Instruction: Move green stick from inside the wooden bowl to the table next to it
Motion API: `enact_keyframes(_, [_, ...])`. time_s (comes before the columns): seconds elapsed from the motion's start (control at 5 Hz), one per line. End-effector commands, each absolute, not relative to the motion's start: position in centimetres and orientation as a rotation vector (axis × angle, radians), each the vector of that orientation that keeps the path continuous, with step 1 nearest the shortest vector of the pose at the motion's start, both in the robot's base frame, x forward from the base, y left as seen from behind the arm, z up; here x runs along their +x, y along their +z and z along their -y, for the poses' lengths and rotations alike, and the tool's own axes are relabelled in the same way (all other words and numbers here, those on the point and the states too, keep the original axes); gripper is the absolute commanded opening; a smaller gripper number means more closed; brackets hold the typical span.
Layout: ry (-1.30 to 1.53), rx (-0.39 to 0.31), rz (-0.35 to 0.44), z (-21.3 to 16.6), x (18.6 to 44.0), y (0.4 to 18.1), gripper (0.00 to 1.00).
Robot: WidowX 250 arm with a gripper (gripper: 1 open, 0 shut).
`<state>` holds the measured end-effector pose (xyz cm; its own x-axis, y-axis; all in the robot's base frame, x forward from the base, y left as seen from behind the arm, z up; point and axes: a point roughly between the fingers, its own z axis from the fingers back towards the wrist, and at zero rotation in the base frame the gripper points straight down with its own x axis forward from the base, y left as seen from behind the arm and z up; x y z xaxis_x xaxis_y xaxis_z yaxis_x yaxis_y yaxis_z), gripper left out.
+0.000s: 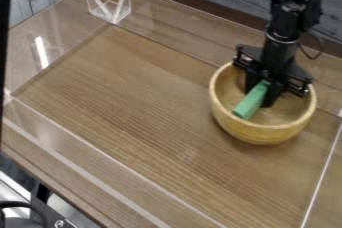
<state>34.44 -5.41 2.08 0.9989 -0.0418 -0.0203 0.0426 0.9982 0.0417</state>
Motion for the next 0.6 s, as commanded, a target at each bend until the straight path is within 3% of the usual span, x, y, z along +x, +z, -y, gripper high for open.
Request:
enact_keyframes(0.0, [-0.012, 0.033, 0.001, 4.55, 34.51, 3.51, 0.00])
enact_keyframes(0.4, [0.011, 0.017, 0.004, 4.49, 34.36, 4.20, 0.00])
